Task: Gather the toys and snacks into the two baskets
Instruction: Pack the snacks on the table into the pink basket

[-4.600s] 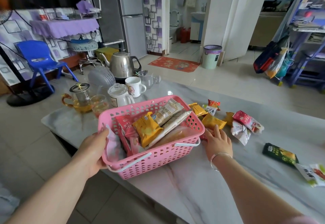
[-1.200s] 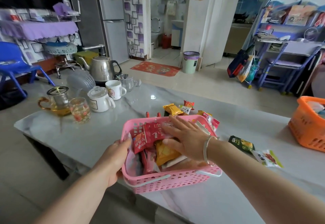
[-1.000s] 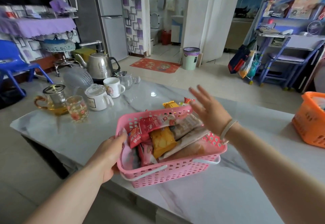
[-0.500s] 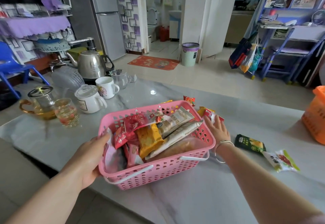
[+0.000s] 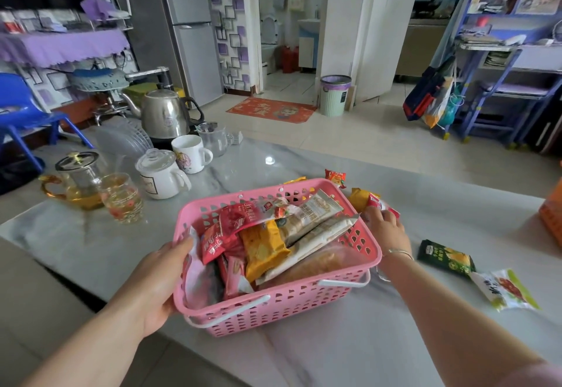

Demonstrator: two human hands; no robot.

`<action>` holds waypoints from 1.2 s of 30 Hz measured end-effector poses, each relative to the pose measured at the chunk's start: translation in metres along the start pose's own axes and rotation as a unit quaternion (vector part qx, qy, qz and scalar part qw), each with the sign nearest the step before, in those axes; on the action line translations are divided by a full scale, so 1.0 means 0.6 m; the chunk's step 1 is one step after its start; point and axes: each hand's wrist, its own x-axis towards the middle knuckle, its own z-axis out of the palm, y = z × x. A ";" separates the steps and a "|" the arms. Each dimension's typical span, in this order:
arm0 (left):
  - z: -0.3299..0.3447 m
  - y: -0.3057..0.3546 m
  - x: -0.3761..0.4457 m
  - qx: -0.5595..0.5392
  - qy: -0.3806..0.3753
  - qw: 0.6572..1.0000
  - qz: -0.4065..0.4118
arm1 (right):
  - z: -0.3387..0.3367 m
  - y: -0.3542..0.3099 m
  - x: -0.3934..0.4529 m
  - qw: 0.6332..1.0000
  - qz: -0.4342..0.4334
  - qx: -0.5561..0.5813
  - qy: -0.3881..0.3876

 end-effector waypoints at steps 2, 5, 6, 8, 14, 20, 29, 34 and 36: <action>-0.005 0.000 -0.007 -0.007 0.001 1.000 0.002 | -0.015 0.003 -0.020 0.998 -0.002 0.048 0.042; -0.011 0.000 -0.018 -0.007 -0.001 1.000 0.000 | -0.054 0.001 -0.050 0.981 -0.016 0.157 0.111; -0.014 0.002 -0.026 -0.007 -0.002 1.000 0.000 | -0.075 -0.001 -0.061 0.971 -0.026 0.196 0.136; -0.016 0.003 -0.038 -0.003 -0.002 1.000 -0.002 | -0.119 -0.005 -0.081 0.949 -0.056 0.256 0.175; -0.021 0.007 -0.074 0.018 -0.016 1.000 0.005 | -0.261 -0.095 -0.204 0.864 -0.355 0.267 0.236; -0.016 0.010 -0.105 0.031 -0.036 0.999 0.013 | -0.269 -0.186 -0.289 0.765 -0.612 0.075 0.185; -0.019 0.008 -0.116 0.055 -0.059 0.997 0.015 | -0.239 -0.160 -0.301 0.794 -0.591 -0.128 -0.060; -0.004 0.001 -0.107 0.054 -0.056 0.997 0.012 | -0.223 -0.144 -0.312 0.817 -0.566 -0.034 -0.108; 0.007 -0.002 -0.105 0.062 -0.058 0.996 0.010 | -0.217 -0.135 -0.309 0.829 -0.549 -0.025 -0.107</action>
